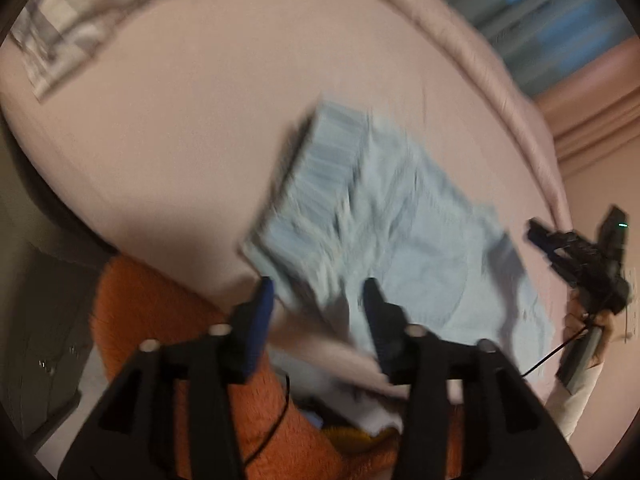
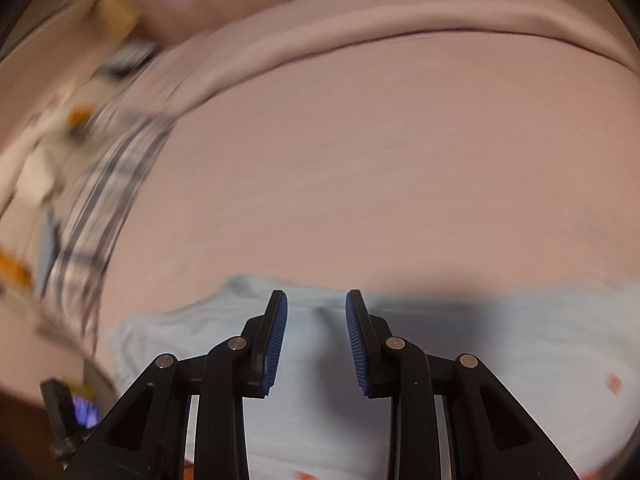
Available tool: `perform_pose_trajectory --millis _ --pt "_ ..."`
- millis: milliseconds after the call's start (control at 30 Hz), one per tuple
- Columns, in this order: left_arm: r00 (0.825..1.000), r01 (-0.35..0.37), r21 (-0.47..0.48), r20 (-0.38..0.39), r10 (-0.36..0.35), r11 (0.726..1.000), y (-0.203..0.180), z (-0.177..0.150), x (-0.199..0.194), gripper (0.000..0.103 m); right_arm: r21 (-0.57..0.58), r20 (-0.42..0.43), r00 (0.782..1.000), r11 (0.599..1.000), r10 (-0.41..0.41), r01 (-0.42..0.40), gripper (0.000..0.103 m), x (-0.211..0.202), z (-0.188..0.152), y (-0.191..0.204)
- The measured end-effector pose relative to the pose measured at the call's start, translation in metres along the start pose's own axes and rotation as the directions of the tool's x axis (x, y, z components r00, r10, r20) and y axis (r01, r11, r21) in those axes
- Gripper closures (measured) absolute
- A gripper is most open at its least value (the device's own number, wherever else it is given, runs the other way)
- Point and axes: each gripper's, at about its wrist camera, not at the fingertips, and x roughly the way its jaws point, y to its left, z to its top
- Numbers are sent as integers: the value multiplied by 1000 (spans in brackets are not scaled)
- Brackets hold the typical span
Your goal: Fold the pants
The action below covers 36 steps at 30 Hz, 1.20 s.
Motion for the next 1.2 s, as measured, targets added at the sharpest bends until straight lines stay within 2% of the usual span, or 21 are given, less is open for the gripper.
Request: perform_pose_trajectory --millis 100,133,167,233,333,367,400,567,700,733,800,867,933,967,1033,1133,1200 --pt "999 29 -29 30 -28 999 10 9 0 59 -58 -92 996 998 19 -24 74 36 11 28" --pt "999 32 -39 24 -31 999 13 11 4 71 -70 -112 994 997 17 -25 74 39 6 35" --pt "1000 3 -43 12 -3 999 17 12 8 75 -91 -134 991 996 -10 -2 74 48 7 41" --pt "1000 3 -36 8 -3 999 20 12 12 75 -141 -161 984 989 -70 47 74 61 10 43" --pt "1000 11 -43 0 -11 999 24 10 13 75 -151 -234 971 988 -52 16 75 69 12 34" --pt "1000 13 -46 -3 -13 999 24 10 12 75 -158 -229 972 987 -51 14 81 67 14 32" --pt "1000 14 -47 -6 -14 999 25 11 11 75 -164 -216 976 986 -41 5 95 64 15 32" --pt "1000 0 -38 -14 0 999 22 16 15 75 -135 -156 987 991 -44 23 97 51 27 37" --pt "1000 -15 -15 -19 15 1000 14 17 15 72 -128 -190 977 989 -95 71 98 84 19 32" --pt "1000 -21 -6 -21 21 1000 12 18 14 73 -119 -177 980 991 -86 66 98 84 17 29" --pt "998 -54 22 -10 54 998 1 22 8 68 -112 -146 987 992 -72 56 98 77 17 26" --pt "995 -84 58 50 81 995 -14 29 -5 55 -101 -130 988 992 -89 76 96 67 18 21" --pt "990 -87 78 120 77 993 -27 34 -19 40 -82 -95 990 992 -100 93 86 49 19 10" --pt "985 -77 88 158 62 993 -37 39 -26 37 -67 -54 992 992 -114 110 82 33 19 2" --pt "983 -29 111 185 8 993 -52 47 -31 33 -29 12 993 992 -119 119 65 1 18 -22" --pt "985 97 176 126 -121 980 -86 59 -7 35 88 89 982 983 -169 161 63 -44 13 -68" --pt "985 143 202 69 -160 969 -108 61 18 38 184 114 963 958 -245 222 63 -76 3 -113"
